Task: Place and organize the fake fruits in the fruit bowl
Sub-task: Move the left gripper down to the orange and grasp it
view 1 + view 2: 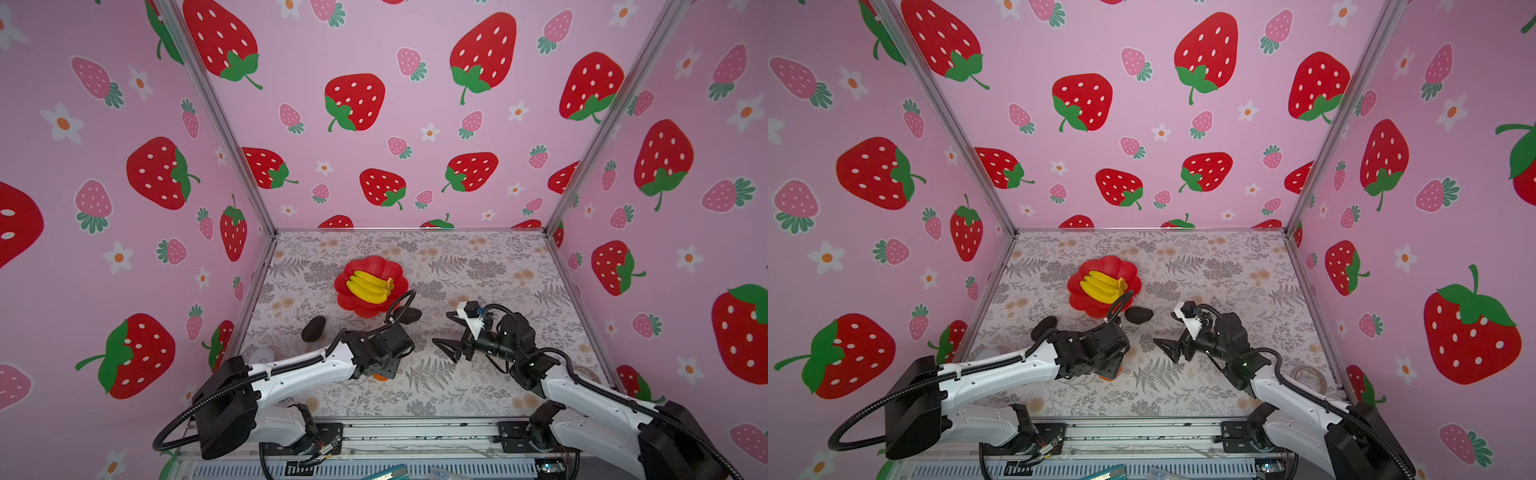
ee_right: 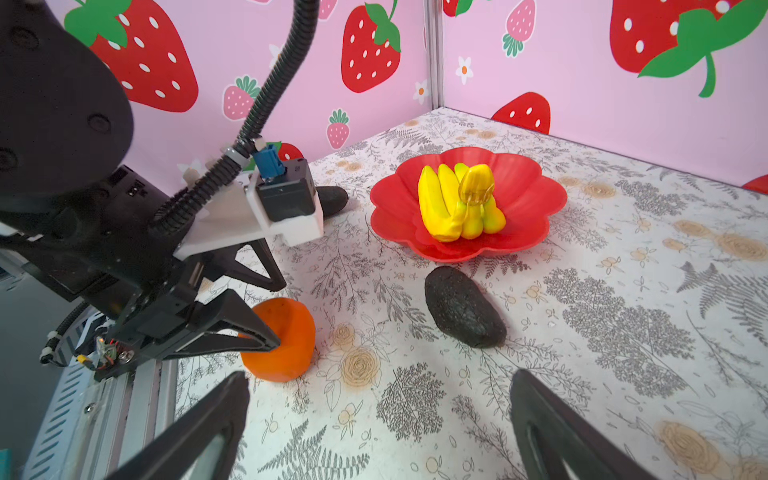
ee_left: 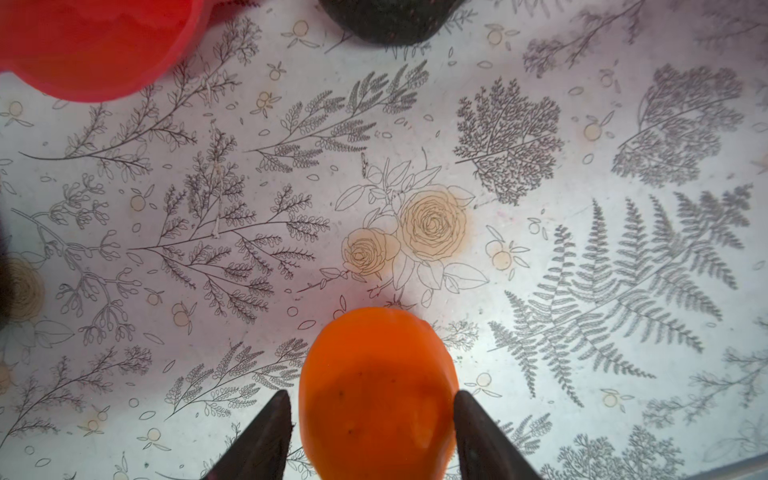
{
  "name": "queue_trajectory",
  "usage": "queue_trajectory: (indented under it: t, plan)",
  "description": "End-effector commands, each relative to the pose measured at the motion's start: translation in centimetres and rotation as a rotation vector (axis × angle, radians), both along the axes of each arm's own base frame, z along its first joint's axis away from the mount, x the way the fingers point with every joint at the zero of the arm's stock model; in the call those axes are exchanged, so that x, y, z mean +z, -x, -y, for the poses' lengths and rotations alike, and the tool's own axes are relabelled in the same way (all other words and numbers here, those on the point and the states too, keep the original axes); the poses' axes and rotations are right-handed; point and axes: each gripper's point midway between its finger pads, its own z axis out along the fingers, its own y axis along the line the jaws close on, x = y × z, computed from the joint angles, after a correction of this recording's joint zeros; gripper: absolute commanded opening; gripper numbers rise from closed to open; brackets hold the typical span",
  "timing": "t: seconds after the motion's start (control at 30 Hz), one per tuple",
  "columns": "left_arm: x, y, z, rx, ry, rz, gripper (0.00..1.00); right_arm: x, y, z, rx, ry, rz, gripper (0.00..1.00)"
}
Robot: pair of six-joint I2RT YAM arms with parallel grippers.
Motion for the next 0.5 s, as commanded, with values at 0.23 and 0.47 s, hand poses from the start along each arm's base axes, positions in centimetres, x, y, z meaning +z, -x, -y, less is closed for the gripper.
queue_trajectory:
  t: [0.23,0.47]
  plan:
    - [-1.0,0.4,-0.7,0.048,0.009,-0.009,0.78,-0.3,0.2,-0.2,0.017,0.01,-0.008,0.99]
    - [-2.4,0.7,-0.6,0.051,0.028,-0.019,0.81,-0.3,0.3,-0.4,0.029,0.005,-0.015,0.99]
